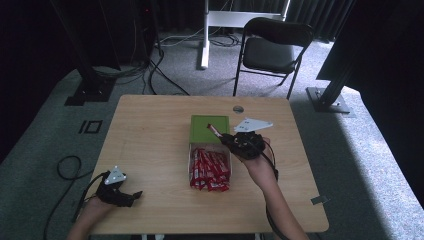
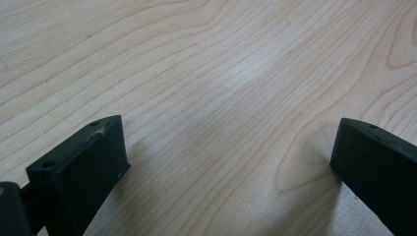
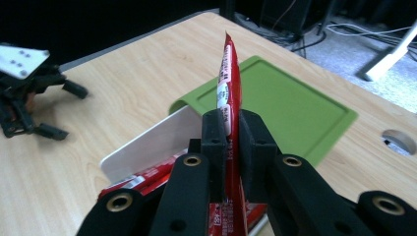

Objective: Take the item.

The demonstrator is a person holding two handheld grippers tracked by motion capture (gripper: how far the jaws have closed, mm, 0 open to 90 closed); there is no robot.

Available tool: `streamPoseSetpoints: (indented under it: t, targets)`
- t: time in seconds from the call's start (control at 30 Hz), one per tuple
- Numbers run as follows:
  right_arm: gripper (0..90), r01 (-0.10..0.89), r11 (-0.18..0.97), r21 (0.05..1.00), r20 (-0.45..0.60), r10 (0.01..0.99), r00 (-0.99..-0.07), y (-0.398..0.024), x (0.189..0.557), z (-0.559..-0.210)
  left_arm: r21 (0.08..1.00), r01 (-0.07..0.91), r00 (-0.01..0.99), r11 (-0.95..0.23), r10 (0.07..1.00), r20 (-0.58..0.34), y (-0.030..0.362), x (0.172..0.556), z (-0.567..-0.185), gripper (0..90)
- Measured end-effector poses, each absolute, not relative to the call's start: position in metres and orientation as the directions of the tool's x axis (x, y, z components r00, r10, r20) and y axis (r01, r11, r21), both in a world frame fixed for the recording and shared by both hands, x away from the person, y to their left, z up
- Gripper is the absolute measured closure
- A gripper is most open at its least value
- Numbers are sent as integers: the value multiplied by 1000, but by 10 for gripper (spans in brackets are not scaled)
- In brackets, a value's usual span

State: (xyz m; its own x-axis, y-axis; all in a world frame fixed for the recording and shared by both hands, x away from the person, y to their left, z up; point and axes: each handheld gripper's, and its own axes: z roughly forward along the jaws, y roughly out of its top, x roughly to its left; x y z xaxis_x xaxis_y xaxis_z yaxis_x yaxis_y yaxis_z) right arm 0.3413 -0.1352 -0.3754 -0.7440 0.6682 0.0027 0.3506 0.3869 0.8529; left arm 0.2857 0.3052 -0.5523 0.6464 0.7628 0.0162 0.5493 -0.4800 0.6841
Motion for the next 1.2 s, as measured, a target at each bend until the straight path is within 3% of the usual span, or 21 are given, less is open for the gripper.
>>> streamPoseSetpoints:
  t: [0.23,0.53,1.2]
  targets:
    - [825,365,346,864,2,723,-691,-145,346,-379,684,550,647,-480,763,16,305,286,-552,15]
    - [825,419,229,879,41,838,-545,-171,364,-402,683,549,647,-481,762,17,305,286,-552,15]
    - [825,585,83,807,164,920,-357,-188,392,-479,683,550,646,-480,763,15,305,286,-552,15]
